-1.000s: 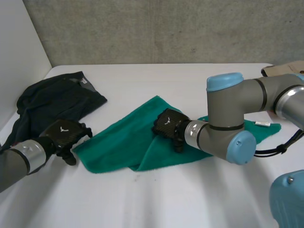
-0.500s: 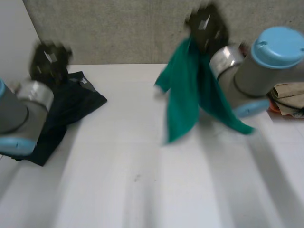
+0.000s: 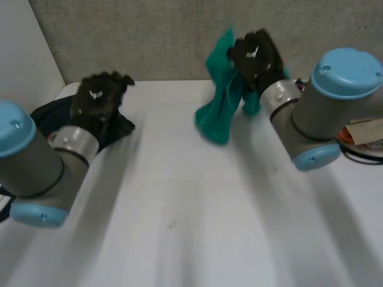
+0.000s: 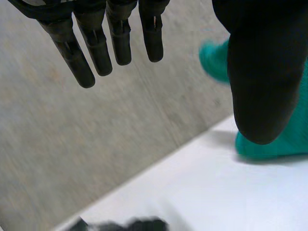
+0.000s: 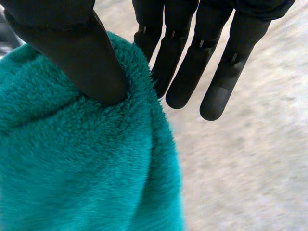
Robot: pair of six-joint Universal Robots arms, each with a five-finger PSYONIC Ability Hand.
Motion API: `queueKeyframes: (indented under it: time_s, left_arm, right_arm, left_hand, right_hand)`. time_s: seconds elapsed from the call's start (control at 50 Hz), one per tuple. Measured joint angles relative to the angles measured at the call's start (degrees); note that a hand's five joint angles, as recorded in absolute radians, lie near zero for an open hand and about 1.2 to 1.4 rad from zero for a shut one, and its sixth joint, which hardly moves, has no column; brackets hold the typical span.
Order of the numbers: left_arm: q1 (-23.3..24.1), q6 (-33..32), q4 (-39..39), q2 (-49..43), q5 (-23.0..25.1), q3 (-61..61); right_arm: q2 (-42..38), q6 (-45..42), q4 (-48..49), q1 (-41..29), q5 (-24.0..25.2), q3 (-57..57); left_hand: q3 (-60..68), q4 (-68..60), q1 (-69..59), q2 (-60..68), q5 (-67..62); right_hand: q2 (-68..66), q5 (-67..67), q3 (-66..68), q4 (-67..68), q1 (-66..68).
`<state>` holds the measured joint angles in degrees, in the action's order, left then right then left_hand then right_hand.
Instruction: Fold the laundry.
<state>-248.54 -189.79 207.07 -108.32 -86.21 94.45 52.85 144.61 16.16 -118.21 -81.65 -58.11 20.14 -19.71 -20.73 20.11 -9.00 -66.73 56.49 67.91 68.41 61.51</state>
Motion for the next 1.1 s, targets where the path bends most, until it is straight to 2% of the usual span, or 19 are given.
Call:
queueKeyframes:
  time_s: [0.14, 0.26, 0.36, 0.52, 0.7, 0.74, 0.76, 0.78, 0.8, 0.84, 0.92, 1.0, 1.04, 1.1]
  left_arm:
    - [1.0, 2.3, -3.7, 0.7, -1.6, 5.4]
    - [3.1, 8.6, -15.5, 1.8, -2.5, 7.3]
    - [4.8, 13.4, -21.2, 0.8, -3.3, 6.7]
    - [5.8, 15.3, -17.3, -5.5, -6.4, 0.1]
    - [9.7, 16.7, -16.2, -13.7, -6.7, -8.1]
    - [11.5, 18.5, -16.7, -15.6, -6.7, -9.8]
    - [11.9, 19.0, -16.9, -15.9, -6.7, -10.1]
    - [12.2, 19.5, -17.0, -16.1, -6.7, -10.3]
    - [12.6, 20.4, -17.4, -16.3, -6.7, -10.5]
    - [12.7, 21.6, -18.2, -15.9, -6.8, -10.4]
    - [11.0, 22.4, -20.2, -11.8, -8.0, -9.0]
    - [7.2, 19.3, -21.6, -4.8, -9.7, -6.8]
    - [4.4, 15.8, -22.1, 0.0, -10.1, -5.3]
    - [1.6, 10.5, -22.8, 4.6, -7.9, -3.8]
  right_arm:
    - [-0.8, -1.6, -10.7, -4.0, -0.7, -1.3]
    - [0.4, -1.3, -15.9, -7.5, -3.0, -2.4]
    - [2.7, 0.1, -16.7, -9.3, -4.9, -3.5]
    - [9.0, 4.6, -17.9, -11.3, -4.8, -5.3]
    - [14.1, 9.9, -20.5, -12.9, -2.1, -7.6]
    - [15.2, 11.5, -20.8, -13.3, -1.7, -8.2]
    - [15.5, 11.9, -20.8, -13.4, -1.7, -8.3]
    - [15.6, 12.2, -20.8, -13.4, -1.7, -8.3]
    - [16.1, 13.1, -20.7, -13.2, -1.7, -8.4]
    - [16.5, 13.9, -20.5, -12.7, -1.7, -8.4]
    - [16.9, 14.5, -20.4, -10.0, -1.5, -8.1]
    - [16.7, 11.4, -21.7, -6.0, -0.2, -8.0]
    - [16.4, 7.4, -23.6, -2.9, 1.4, -8.0]
    - [16.2, 2.2, -26.1, -0.1, 3.3, -8.4]
  left_hand:
    - [-2.6, 2.4, 2.3, -2.7, 2.4]
    - [-6.7, 6.7, 7.5, -6.9, 6.2]
    - [-6.9, 7.2, 7.8, -7.7, 6.2]
    - [-7.0, 7.2, 7.8, -7.7, 6.2]
    - [-7.0, 7.4, 7.8, -7.9, 6.2]
    - [0.6, -0.2, -0.6, 0.4, -1.1]
    - [8.9, -9.4, -11.2, 8.9, -10.2]
    - [8.9, -9.4, -11.2, 8.9, -10.2]
    - [27.4, -28.2, -32.8, 27.6, -28.5]
    - [42.7, -43.1, -45.2, 43.2, -43.2]
    - [47.8, -48.9, -45.6, 48.3, -46.7]
    - [47.8, -48.9, -45.6, 48.3, -46.7]
    - [47.8, -48.9, -45.6, 48.3, -46.7]
    - [48.0, -48.9, -45.6, 48.3, -46.7]
  right_hand:
    - [0.0, 0.0, 0.0, 0.0, 0.0]
    - [0.0, 0.0, 0.0, 0.0, 0.0]
    - [0.0, 0.0, 0.0, 0.0, 0.0]
    - [0.0, 0.0, 0.0, 0.0, 0.0]
    - [0.0, 0.0, 0.0, 0.0, 0.0]
    - [0.0, 0.0, 0.0, 0.0, 0.0]
    - [0.0, 0.0, 0.0, 0.0, 0.0]
    - [0.0, 0.0, 0.0, 0.0, 0.0]
    - [0.0, 0.0, 0.0, 0.0, 0.0]
    - [0.0, 0.0, 0.0, 0.0, 0.0]
    - [0.0, 0.0, 0.0, 0.0, 0.0]
    - [0.0, 0.0, 0.0, 0.0, 0.0]
    - [0.0, 0.0, 0.0, 0.0, 0.0]
    - [0.0, 0.3, 0.0, 0.0, 0.9]
